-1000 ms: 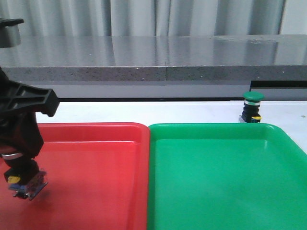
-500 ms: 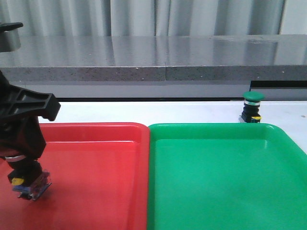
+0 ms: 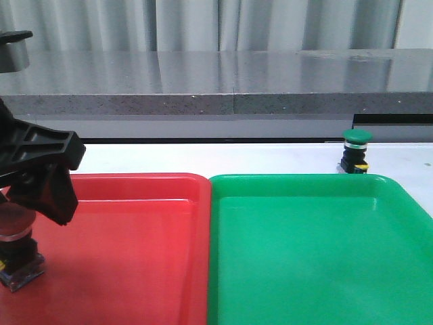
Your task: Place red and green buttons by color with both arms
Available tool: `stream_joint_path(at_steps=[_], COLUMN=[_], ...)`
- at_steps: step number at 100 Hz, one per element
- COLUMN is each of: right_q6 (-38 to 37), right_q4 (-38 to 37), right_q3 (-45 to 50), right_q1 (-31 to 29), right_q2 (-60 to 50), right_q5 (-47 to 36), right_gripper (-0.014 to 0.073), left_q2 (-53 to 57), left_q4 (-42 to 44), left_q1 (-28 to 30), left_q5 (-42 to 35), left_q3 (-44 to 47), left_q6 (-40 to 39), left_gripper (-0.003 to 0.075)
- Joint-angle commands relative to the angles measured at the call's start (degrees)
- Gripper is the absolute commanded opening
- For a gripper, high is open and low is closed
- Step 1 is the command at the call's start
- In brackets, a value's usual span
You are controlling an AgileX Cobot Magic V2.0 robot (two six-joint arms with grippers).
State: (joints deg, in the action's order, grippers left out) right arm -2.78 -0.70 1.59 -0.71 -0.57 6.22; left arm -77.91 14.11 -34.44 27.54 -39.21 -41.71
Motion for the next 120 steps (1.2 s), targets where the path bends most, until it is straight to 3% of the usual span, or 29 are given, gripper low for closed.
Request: stream_joint_path(at_steps=[1,47,73,87,111,120], right_q6=[0.03,0.03,0.03,0.03,0.03,0.03], right_q4=[-0.13,-0.13,-0.13,-0.13,-0.13,-0.13], right_q3=[-1.09,-1.09,-1.09,-1.09,-1.09,-1.09], right_q1=[-0.14,-0.14,-0.14,-0.14,-0.14,-0.14], right_q2=[-1.33,-1.33,-1.33,-1.33,-1.33,-1.33], right_q5=[-4.82,-4.82,-4.82,-4.82,-4.82,-4.82], right_gripper=[-0.0055,-0.0055,-0.0055,-0.0055,-0.0055,-0.0055], left_q2=[1.77,2.56,9.85,17.09,29.93,34.36], left_q4=[1.14,6.58,8.62,9.69,13.34,14.16], left_q1=[-0.40,1.74,5.73,8.36,13.27,15.03], left_q5=[-2.72,-2.23,-2.90,-2.67,1.98,3.73], left_q3=[-1.12,-1.68,-1.78,-1.78,-1.78,-1.78], left_q6=[-0.16,-0.16,-0.16,-0.16,-0.16,-0.16], left_gripper=[0.0505,0.0504,0.0471,0.0340,-0.0018,-0.0020])
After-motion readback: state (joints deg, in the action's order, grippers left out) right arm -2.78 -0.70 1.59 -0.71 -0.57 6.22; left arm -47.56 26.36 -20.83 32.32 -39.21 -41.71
